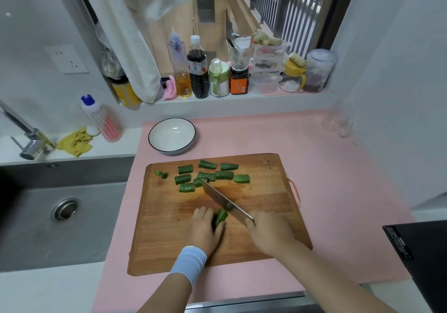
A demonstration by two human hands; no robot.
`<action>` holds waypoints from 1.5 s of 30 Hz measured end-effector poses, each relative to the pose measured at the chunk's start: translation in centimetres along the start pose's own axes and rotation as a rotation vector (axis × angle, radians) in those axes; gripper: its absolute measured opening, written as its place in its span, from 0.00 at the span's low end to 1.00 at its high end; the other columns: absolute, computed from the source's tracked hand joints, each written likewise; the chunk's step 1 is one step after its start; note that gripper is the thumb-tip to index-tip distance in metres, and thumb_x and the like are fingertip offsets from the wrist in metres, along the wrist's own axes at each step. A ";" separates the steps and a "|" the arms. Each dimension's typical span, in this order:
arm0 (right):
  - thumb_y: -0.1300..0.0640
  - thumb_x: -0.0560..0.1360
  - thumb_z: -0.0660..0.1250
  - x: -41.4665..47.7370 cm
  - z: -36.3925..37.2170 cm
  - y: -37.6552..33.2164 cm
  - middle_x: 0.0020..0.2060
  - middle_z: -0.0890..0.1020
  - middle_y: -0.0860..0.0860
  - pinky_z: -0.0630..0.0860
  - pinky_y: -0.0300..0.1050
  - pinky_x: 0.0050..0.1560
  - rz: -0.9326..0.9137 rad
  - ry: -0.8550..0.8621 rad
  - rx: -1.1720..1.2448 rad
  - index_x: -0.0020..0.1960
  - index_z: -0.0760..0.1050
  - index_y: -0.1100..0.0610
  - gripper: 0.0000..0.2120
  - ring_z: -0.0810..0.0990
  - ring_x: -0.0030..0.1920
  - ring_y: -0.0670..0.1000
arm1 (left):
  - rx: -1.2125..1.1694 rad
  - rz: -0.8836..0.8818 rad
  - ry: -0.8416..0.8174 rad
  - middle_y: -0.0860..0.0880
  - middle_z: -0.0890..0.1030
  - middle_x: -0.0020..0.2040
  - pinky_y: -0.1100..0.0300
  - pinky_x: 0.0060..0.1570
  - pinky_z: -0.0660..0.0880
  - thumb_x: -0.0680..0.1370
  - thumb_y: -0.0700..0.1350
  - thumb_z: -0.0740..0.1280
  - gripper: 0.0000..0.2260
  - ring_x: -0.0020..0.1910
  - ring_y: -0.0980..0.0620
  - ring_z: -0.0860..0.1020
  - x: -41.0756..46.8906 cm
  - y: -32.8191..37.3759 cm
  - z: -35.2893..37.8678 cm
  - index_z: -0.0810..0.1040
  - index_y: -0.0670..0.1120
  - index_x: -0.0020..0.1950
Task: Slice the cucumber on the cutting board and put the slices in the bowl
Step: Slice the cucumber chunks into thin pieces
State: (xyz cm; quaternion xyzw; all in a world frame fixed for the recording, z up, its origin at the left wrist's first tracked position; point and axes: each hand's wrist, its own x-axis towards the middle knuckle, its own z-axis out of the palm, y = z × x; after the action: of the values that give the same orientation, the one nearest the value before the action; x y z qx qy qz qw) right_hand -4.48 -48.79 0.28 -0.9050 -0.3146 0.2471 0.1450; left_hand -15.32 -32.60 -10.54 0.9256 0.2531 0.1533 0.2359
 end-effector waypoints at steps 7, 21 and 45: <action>0.49 0.82 0.55 0.0 0.5 0.4 0.40 0.82 0.49 0.76 0.47 0.42 -0.068 0.007 -0.044 0.44 0.72 0.49 0.11 0.79 0.41 0.54 | -0.057 0.181 0.051 0.50 0.75 0.43 0.63 0.45 0.72 0.73 0.37 0.73 0.04 0.44 0.52 0.71 0.9 0.5 0.3 0.81 0.43 0.45; 0.49 0.82 0.54 -0.3 1.0 0.3 0.42 0.83 0.51 0.78 0.50 0.42 -0.151 0.068 -0.112 0.52 0.76 0.50 0.12 0.81 0.43 0.58 | -0.066 0.218 0.094 0.49 0.77 0.39 0.64 0.44 0.72 0.70 0.35 0.76 0.05 0.41 0.53 0.71 1.3 0.4 0.3 0.84 0.43 0.43; 0.50 0.82 0.54 -1.1 -0.1 0.0 0.43 0.82 0.51 0.75 0.49 0.43 -0.105 0.048 -0.091 0.48 0.74 0.51 0.12 0.80 0.45 0.57 | -0.096 0.197 0.101 0.50 0.80 0.40 0.69 0.48 0.70 0.69 0.34 0.76 0.06 0.42 0.55 0.73 1.3 0.8 -0.1 0.83 0.43 0.42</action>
State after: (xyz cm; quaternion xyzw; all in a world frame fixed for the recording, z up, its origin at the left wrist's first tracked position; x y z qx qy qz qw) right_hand -5.20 -49.55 0.71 -0.8985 -0.3692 0.2027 0.1240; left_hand -13.97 -32.43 -9.86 0.9247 0.1648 0.2343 0.2509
